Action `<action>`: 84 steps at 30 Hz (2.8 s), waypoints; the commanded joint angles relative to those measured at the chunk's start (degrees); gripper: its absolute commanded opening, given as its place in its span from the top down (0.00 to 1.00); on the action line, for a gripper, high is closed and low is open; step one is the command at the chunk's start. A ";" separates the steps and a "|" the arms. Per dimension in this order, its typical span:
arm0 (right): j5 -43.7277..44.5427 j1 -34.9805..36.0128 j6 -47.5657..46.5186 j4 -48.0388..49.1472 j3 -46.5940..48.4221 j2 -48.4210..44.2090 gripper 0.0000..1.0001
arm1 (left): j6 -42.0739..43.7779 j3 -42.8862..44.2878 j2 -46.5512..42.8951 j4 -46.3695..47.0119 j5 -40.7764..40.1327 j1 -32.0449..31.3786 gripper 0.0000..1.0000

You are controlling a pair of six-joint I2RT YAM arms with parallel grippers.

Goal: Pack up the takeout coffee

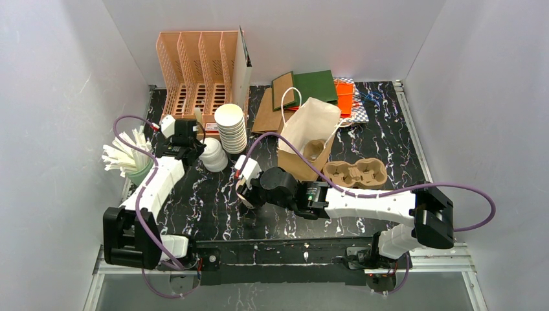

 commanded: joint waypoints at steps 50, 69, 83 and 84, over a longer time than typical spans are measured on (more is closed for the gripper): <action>20.67 -5.91 37.96 45.77 4.76 31.17 0.59 | 0.76 2.06 2.08 -3.00 1.72 1.65 1.00; 18.43 -3.84 12.53 44.05 2.31 24.86 0.63 | 2.12 3.33 2.50 -3.29 4.64 2.91 1.00; -0.31 -2.71 -31.11 55.63 -2.29 26.07 0.99 | 3.85 6.93 4.90 -6.89 6.22 3.66 1.00; -1.31 -2.66 -35.40 57.35 -2.28 27.50 0.99 | 3.98 7.20 5.04 -7.16 6.30 3.73 1.00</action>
